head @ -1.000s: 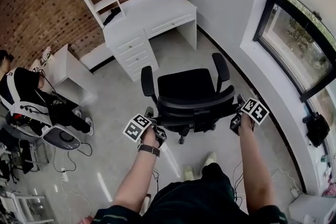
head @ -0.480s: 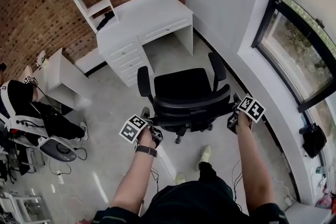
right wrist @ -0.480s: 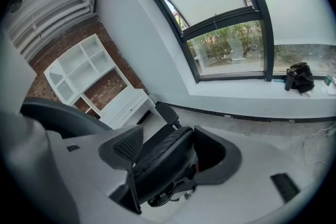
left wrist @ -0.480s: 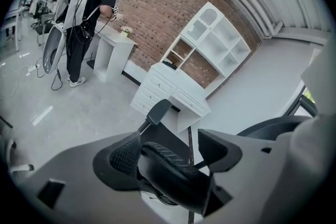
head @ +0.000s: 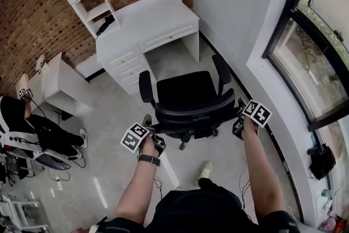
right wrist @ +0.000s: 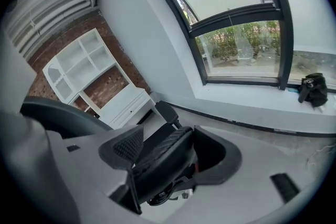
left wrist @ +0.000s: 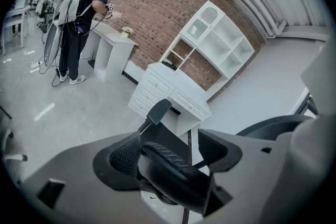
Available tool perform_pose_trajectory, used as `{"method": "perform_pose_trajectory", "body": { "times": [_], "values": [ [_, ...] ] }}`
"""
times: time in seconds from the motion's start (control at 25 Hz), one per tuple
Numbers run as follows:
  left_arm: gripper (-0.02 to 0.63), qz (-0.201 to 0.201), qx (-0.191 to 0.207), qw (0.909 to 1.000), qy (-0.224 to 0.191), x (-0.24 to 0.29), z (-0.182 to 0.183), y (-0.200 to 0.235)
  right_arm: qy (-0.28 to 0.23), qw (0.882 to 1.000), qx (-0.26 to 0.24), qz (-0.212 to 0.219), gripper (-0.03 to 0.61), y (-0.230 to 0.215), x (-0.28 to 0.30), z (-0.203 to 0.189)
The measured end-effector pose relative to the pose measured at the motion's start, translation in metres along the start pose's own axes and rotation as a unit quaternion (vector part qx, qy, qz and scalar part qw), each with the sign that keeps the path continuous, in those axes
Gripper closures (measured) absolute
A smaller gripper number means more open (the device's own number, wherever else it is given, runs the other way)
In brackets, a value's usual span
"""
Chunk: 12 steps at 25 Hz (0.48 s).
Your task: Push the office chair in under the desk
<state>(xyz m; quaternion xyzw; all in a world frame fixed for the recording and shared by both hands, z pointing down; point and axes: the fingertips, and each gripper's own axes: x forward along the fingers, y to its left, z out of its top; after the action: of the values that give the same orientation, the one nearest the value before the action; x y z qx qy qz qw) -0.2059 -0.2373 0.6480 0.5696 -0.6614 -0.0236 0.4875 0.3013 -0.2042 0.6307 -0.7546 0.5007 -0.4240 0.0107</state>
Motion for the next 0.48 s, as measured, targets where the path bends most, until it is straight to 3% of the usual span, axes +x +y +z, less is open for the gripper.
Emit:
{"method": "perform_pose_trajectory", "body": {
  "times": [0.48],
  "values": [
    [0.279, 0.015, -0.020, 0.9996, -0.014, 0.042, -0.008, -0.047, 0.016, 0.999, -0.023, 0.019, 0.298, 0.006, 0.071, 0.063]
  ]
}}
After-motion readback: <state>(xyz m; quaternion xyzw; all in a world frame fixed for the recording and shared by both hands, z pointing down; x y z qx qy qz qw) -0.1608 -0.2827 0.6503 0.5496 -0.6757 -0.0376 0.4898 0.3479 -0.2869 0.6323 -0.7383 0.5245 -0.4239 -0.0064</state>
